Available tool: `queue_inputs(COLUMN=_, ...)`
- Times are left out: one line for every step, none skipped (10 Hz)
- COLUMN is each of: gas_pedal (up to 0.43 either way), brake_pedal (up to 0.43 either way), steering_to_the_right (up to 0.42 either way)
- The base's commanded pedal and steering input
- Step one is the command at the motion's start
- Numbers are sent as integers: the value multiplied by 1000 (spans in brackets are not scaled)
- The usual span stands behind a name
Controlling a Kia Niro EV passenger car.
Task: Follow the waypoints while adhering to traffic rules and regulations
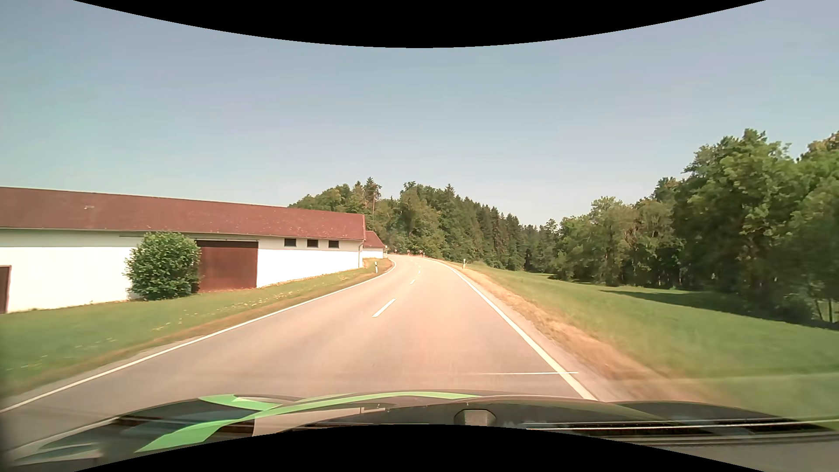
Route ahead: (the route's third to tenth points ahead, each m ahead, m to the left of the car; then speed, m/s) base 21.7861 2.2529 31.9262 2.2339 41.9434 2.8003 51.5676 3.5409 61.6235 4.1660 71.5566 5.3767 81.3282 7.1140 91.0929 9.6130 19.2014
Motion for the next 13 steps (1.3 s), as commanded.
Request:
queue_inputs(gas_pedal=197, brake_pedal=0, steering_to_the_right=0)
queue_inputs(gas_pedal=197, brake_pedal=0, steering_to_the_right=-3)
queue_inputs(gas_pedal=197, brake_pedal=0, steering_to_the_right=-5)
queue_inputs(gas_pedal=228, brake_pedal=0, steering_to_the_right=-5)
queue_inputs(gas_pedal=248, brake_pedal=0, steering_to_the_right=-6)
queue_inputs(gas_pedal=248, brake_pedal=0, steering_to_the_right=-9)
queue_inputs(gas_pedal=248, brake_pedal=0, steering_to_the_right=-15)
queue_inputs(gas_pedal=228, brake_pedal=0, steering_to_the_right=-17)
queue_inputs(gas_pedal=209, brake_pedal=0, steering_to_the_right=-14)
queue_inputs(gas_pedal=209, brake_pedal=0, steering_to_the_right=-10)
queue_inputs(gas_pedal=197, brake_pedal=0, steering_to_the_right=-6)
queue_inputs(gas_pedal=197, brake_pedal=0, steering_to_the_right=-6)
queue_inputs(gas_pedal=197, brake_pedal=0, steering_to_the_right=-6)
